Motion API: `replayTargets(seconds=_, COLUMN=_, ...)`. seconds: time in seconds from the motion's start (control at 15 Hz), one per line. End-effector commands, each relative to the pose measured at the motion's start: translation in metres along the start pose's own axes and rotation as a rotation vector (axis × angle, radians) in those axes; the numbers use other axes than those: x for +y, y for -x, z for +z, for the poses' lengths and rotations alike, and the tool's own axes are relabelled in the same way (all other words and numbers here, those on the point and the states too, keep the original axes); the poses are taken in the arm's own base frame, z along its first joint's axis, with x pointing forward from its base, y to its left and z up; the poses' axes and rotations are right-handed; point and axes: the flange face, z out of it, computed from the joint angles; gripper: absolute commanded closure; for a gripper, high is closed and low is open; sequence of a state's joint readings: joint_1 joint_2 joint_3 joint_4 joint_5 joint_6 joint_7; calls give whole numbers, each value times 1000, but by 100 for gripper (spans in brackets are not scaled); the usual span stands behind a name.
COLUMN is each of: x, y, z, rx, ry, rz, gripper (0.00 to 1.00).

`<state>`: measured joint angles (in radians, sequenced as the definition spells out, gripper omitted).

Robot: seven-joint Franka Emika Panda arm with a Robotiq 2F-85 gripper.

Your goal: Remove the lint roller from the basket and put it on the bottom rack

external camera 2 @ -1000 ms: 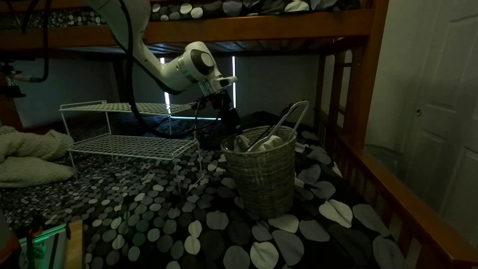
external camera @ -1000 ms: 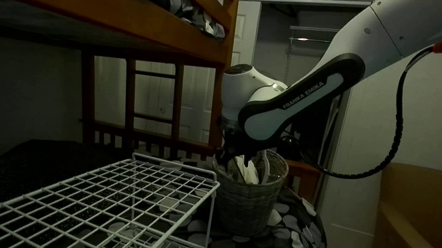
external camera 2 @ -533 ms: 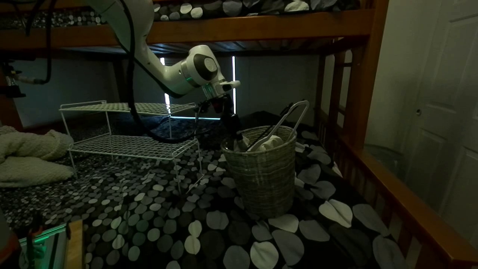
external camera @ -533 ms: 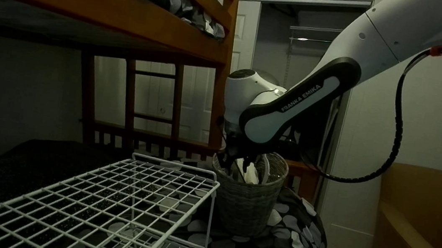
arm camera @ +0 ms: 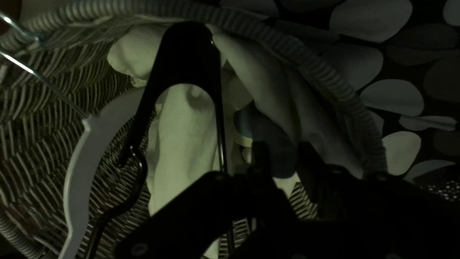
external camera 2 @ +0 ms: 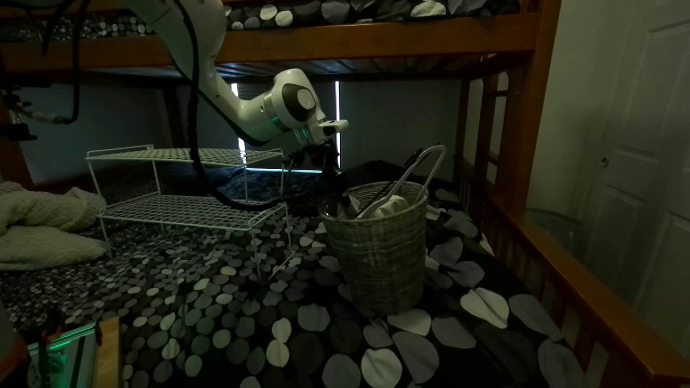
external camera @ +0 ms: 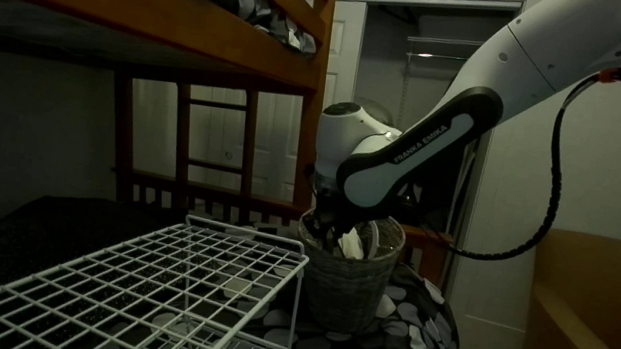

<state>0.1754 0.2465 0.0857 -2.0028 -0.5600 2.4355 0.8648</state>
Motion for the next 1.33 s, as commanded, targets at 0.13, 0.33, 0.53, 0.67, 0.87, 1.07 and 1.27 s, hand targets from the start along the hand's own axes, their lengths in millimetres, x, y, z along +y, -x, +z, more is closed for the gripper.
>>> replayTargets(seconds=0.13, x=12, y=1, z=-31, rx=46, ry=-14, rz=9, gripper=95)
replayTargets(seconds=0.33, x=43, y=-6, z=-76, rx=118, ry=-50, rz=48, gripper=95)
replayTargets(seconds=0.53, x=85, y=-15, z=-108, rx=150, ry=-104, rz=118, gripper=95)
replayTargets(seconds=0.67, x=109, y=-20, z=-121, rx=163, ry=-161, rz=157, gripper=95)
replayTargets(seconds=0.87, x=141, y=-25, z=-144, rx=194, ry=-252, rz=168, gripper=95)
replayTargets(seconds=1.07, x=163, y=-33, z=-172, rx=257, ry=-329, rz=140, gripper=95)
replayTargets(seconds=1.27, x=167, y=-40, z=-190, rx=272, ry=-395, rz=96, gripper=95)
